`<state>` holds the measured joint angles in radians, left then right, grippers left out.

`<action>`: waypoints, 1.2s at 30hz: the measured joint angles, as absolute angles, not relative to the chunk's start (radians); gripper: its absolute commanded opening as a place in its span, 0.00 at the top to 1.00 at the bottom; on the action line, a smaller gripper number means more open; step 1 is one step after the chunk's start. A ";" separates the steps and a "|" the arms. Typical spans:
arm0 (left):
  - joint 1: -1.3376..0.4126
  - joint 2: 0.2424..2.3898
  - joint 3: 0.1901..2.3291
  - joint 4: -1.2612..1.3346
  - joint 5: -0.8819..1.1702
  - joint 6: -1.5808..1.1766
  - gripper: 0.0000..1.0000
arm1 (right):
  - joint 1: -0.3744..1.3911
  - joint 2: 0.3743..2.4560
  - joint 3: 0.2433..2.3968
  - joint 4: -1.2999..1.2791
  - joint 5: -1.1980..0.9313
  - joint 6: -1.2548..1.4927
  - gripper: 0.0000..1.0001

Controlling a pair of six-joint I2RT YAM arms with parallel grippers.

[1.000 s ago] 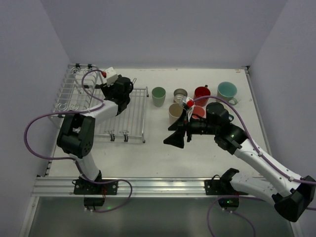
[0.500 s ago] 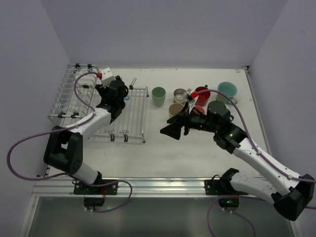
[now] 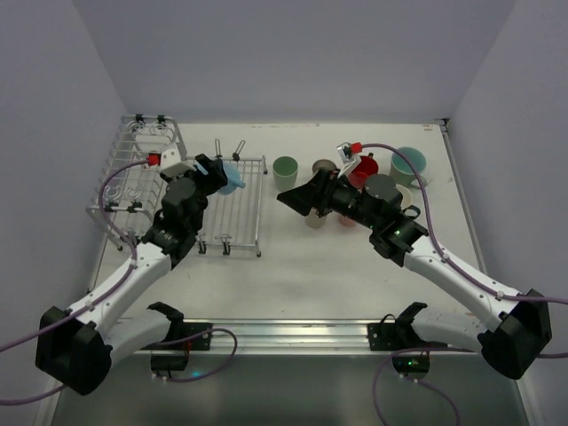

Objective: Unload the cups from the dish rack

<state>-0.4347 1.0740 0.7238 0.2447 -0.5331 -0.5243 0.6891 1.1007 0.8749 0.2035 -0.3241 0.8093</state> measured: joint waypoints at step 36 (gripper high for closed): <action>-0.461 0.677 0.483 0.534 0.049 -0.739 1.00 | 0.815 1.277 0.816 0.401 -0.339 0.964 0.16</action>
<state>-0.4614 0.6769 0.4828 0.5339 0.0486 -0.7395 0.8146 1.2774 0.8162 0.4011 -0.3393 0.9642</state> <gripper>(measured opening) 0.002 0.842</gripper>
